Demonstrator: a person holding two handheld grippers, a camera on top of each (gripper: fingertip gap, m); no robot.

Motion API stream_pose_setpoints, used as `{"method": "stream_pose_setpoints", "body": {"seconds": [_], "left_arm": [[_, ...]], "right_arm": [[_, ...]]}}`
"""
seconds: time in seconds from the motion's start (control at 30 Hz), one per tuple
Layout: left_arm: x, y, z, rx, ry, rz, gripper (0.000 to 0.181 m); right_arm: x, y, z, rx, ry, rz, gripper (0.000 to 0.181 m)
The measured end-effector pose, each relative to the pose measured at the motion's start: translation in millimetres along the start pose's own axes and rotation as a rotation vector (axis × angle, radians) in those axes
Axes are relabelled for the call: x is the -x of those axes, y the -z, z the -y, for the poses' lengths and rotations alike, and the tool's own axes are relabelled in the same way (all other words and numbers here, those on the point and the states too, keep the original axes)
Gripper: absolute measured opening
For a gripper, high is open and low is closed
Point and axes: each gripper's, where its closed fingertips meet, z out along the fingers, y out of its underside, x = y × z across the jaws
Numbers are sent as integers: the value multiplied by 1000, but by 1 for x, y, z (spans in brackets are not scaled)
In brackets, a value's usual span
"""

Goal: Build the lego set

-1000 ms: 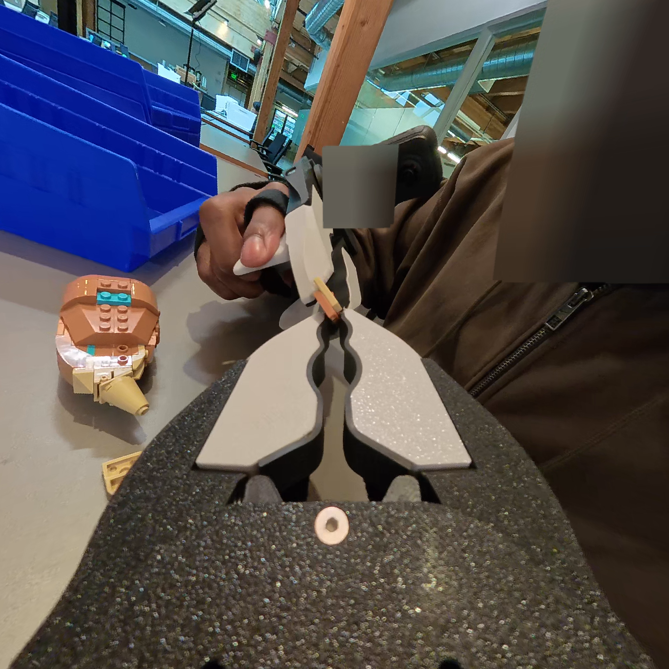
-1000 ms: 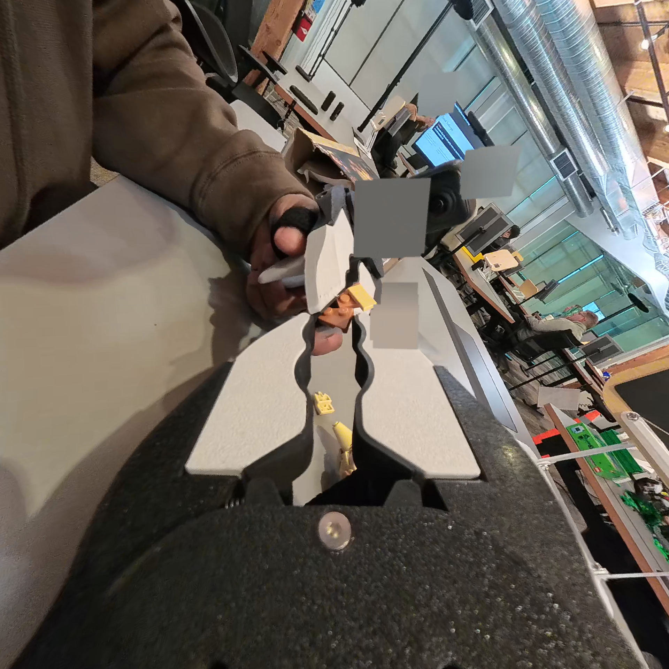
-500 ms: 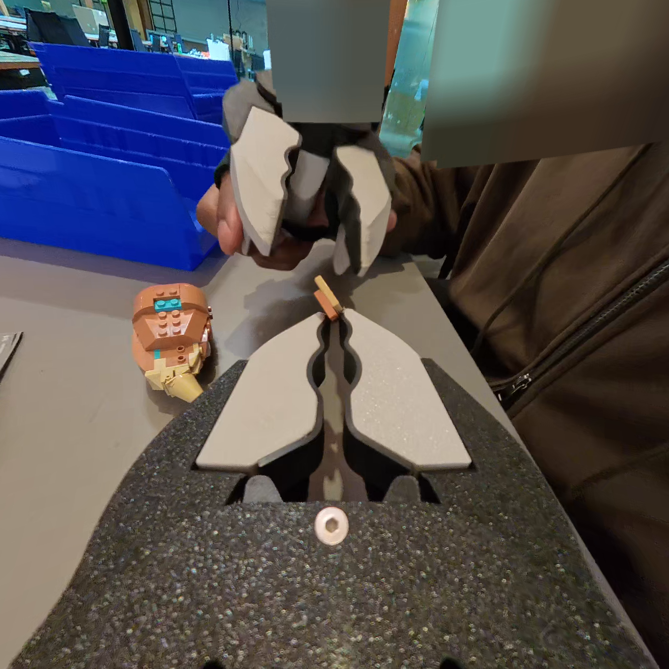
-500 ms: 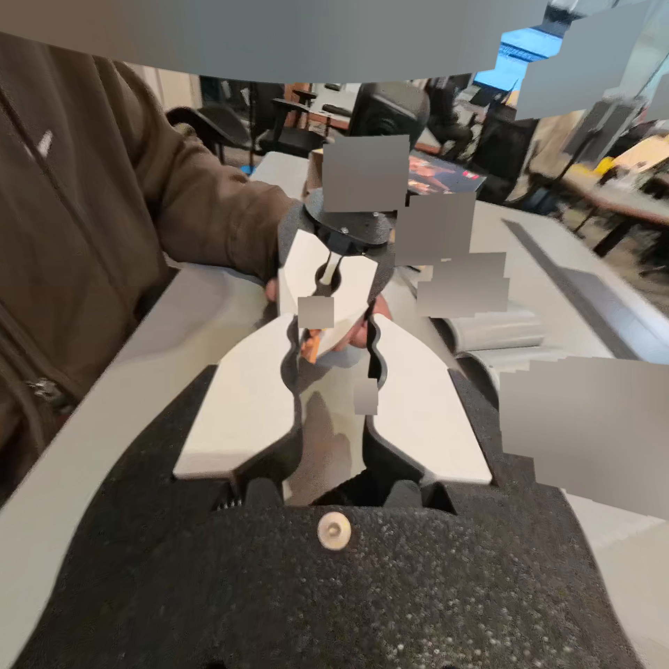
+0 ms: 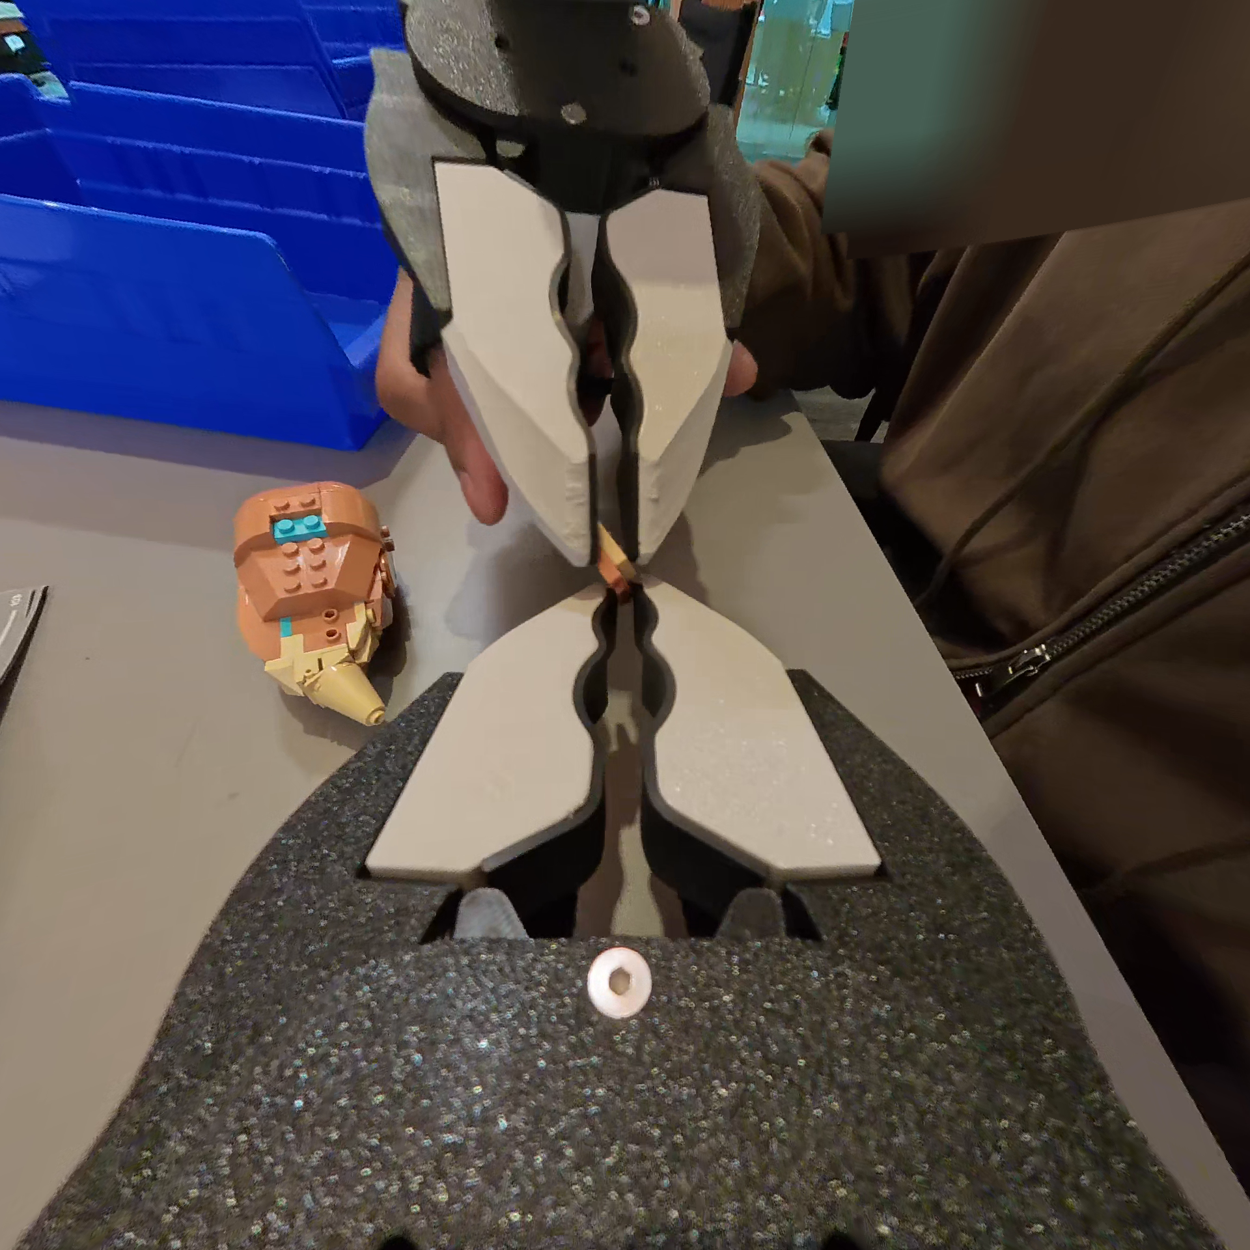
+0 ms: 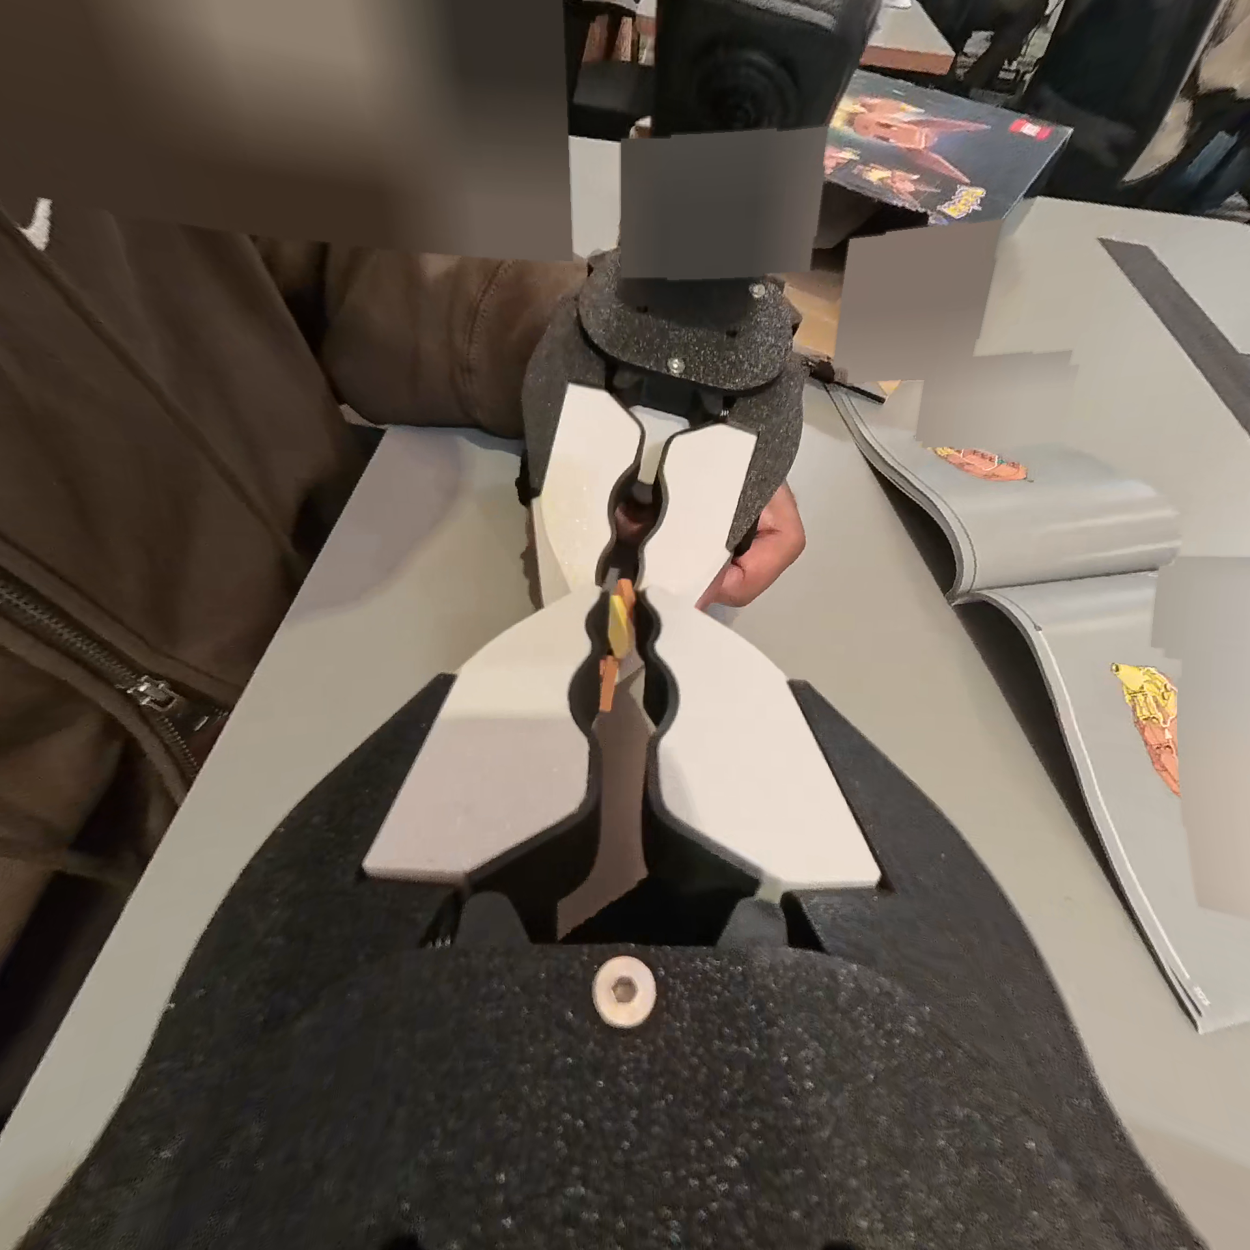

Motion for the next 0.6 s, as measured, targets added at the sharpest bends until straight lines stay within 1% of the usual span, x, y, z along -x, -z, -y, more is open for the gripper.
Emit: {"method": "stream_pose_setpoints", "body": {"seconds": [0.17, 0.33, 0.6], "left_arm": [[2, 1, 2, -25, 31, -8, 4], [2, 1, 2, -30, 41, -11, 4], [4, 1, 1, -29, 55, -4, 4]], "right_arm": [[-7, 5, -3, -44, -54, -22, 2], [-9, 10, -5, -95, -106, -23, 2], [-8, 9, -6, -97, -91, -41, 5]]}}
